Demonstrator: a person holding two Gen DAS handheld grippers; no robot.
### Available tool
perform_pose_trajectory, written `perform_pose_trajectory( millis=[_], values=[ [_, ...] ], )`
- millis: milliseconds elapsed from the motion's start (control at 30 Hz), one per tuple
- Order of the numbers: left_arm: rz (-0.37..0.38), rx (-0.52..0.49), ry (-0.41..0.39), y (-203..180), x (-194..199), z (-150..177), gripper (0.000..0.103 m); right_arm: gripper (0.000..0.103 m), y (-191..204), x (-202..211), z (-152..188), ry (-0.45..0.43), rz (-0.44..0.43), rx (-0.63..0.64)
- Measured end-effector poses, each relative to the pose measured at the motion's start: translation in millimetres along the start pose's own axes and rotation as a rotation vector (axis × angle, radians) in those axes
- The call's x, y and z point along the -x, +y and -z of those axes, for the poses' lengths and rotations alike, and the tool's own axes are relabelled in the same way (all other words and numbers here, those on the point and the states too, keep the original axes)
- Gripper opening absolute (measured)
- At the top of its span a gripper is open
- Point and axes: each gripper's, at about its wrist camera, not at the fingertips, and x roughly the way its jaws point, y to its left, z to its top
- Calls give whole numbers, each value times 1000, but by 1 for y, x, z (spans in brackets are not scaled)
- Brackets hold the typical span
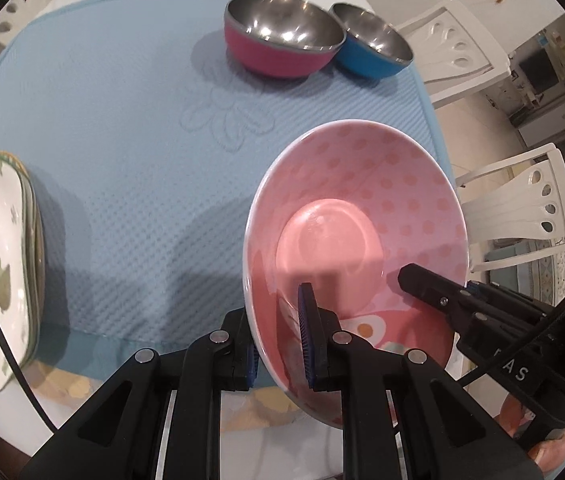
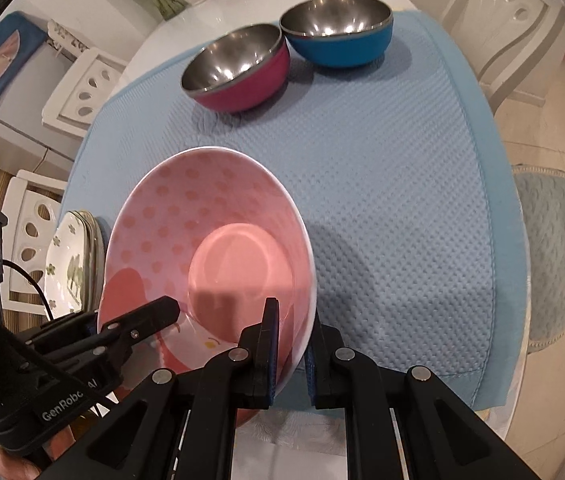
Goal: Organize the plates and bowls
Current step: 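Carry the pink bowl toward the plates and set it down, opening the right gripper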
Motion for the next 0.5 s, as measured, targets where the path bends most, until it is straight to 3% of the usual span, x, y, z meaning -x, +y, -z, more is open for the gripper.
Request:
perform_pose_trajectory(
  millis=[367,500],
  values=[
    [0,21,50,6,-15,9,14,11,-11,-15,2,83,-20,-47],
    [5,19,54,8,-11,12,15,11,-18,-10,2,121,-66,-68]
  ],
)
